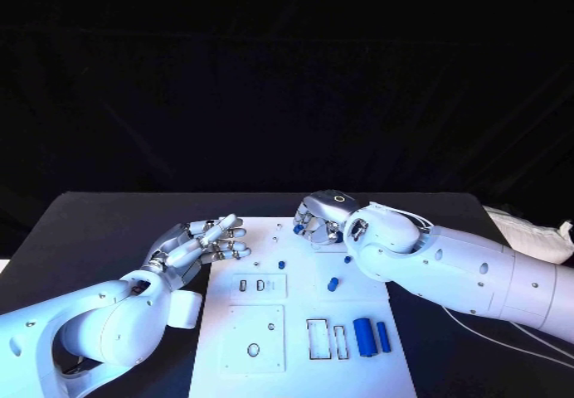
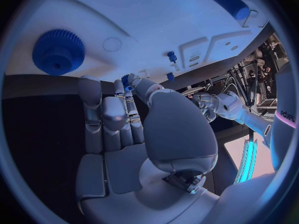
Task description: Assemble the parts on the task board
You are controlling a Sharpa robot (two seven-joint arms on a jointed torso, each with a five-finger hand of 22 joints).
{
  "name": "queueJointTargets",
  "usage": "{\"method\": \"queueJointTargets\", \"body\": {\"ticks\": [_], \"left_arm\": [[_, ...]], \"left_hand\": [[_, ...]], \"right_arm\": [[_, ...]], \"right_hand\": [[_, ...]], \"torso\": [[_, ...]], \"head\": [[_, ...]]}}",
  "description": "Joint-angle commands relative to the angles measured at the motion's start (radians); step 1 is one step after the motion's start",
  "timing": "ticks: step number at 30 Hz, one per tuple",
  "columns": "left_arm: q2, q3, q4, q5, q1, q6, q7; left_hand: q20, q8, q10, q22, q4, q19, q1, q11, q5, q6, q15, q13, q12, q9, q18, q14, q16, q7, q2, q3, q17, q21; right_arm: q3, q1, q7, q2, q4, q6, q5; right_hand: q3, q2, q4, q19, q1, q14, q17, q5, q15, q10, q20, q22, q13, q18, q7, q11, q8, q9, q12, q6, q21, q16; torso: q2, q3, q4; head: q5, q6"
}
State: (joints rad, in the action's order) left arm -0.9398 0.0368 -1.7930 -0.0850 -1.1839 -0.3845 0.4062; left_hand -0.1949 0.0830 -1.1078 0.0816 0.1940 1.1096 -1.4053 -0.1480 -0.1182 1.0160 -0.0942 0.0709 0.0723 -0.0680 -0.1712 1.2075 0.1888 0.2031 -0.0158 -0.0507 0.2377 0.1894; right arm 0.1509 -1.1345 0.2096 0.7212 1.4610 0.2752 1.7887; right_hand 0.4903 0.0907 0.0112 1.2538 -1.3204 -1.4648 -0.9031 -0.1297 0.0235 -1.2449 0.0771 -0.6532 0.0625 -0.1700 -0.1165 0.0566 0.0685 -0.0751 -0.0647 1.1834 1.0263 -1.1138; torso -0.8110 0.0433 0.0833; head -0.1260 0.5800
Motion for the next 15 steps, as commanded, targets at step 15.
{"method": "queueJointTargets", "body": {"ticks": [15], "left_arm": [[-0.001,-0.001,0.0,-0.006,-0.001,0.025,-0.001]], "left_hand": [[-0.006,-0.004,0.0,-0.002,-0.007,-0.004,-0.006,-0.004,-0.003,-0.001,-0.001,0.001,-0.006,-0.001,-0.009,-0.007,-0.004,0.007,-0.007,0.0,0.001,-0.005]], "right_arm": [[0.0,-0.003,0.044,-0.109,-0.098,0.049,0.014]], "right_hand": [[0.004,0.002,-0.016,-0.008,0.01,-0.021,-0.004,0.006,0.002,-0.001,-0.002,-0.006,0.0,0.016,-0.003,0.003,0.003,-0.008,0.003,0.006,0.01,-0.007]], "torso": [[-0.007,0.0003,0.0041]], "head": [[0.01,0.0]]}}
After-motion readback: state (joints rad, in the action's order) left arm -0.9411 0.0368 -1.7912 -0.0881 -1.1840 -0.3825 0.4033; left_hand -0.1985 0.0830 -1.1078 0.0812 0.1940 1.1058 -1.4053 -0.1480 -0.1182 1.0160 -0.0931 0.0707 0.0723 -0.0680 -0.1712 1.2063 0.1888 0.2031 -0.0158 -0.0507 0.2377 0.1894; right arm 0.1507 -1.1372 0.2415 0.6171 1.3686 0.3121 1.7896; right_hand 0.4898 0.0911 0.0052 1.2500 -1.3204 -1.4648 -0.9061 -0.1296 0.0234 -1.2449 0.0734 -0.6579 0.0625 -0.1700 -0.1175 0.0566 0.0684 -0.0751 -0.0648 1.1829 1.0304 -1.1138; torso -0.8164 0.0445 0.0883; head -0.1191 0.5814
